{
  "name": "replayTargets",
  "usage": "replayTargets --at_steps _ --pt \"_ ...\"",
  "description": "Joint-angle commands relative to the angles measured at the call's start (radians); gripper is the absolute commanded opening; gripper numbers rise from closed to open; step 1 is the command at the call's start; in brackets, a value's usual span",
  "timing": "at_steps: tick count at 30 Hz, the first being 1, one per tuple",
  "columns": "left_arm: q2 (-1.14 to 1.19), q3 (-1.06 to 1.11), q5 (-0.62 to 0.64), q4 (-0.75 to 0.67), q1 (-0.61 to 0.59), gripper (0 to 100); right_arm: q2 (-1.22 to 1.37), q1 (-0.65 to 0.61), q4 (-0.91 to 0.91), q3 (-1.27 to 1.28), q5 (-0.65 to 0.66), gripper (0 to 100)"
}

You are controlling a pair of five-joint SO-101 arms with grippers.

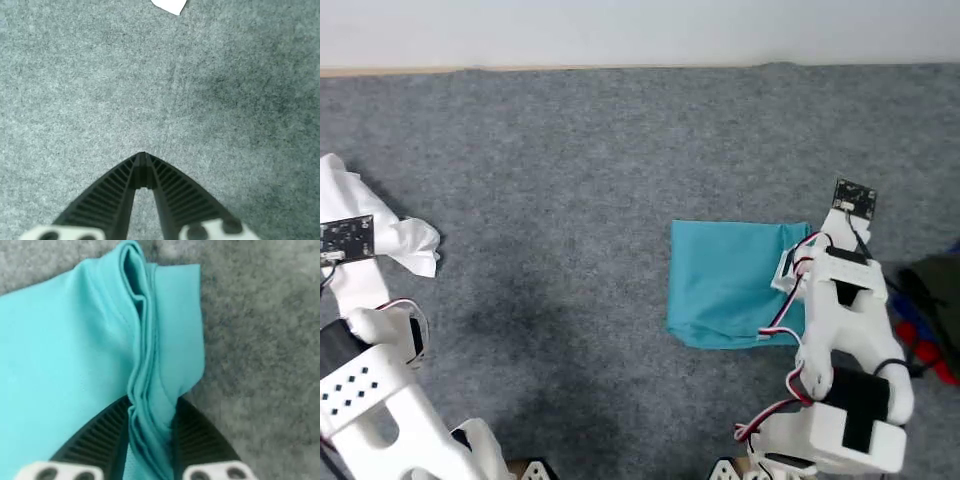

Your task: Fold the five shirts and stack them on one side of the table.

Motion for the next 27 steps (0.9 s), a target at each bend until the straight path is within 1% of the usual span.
replayTargets --at_steps 1,8,18,20,22,24,27 --pt "-0.018 -0.005 -0.005 -0.017 0.008 0 -0.031 -0.002 -0.018 -0.098 0.051 1.0" --pt "-0.018 -0.005 -0.005 -0.017 0.008 0 0.045 -0.027 -0.093 -0.279 0.245 0.9" --pt "-0.018 -0.005 -0.005 -0.015 0.008 0 0.469 -0.085 -0.110 -0.753 0.531 0.9" --pt "-0.018 -0.005 -0.005 -0.014 0.006 0 0.536 -0.093 -0.102 -0.845 0.572 0.9" --pt "-0.018 -0.005 -0.005 -0.012 0.003 0 0.568 -0.094 -0.084 -0.905 0.577 1.8" --pt "-0.018 -0.005 -0.005 -0.011 0.003 0 0.572 -0.094 -0.036 -0.942 0.560 7.4" --pt "-0.018 -0.005 -0.005 -0.011 0.003 0 0.570 -0.087 0.053 -1.003 0.500 24.7"
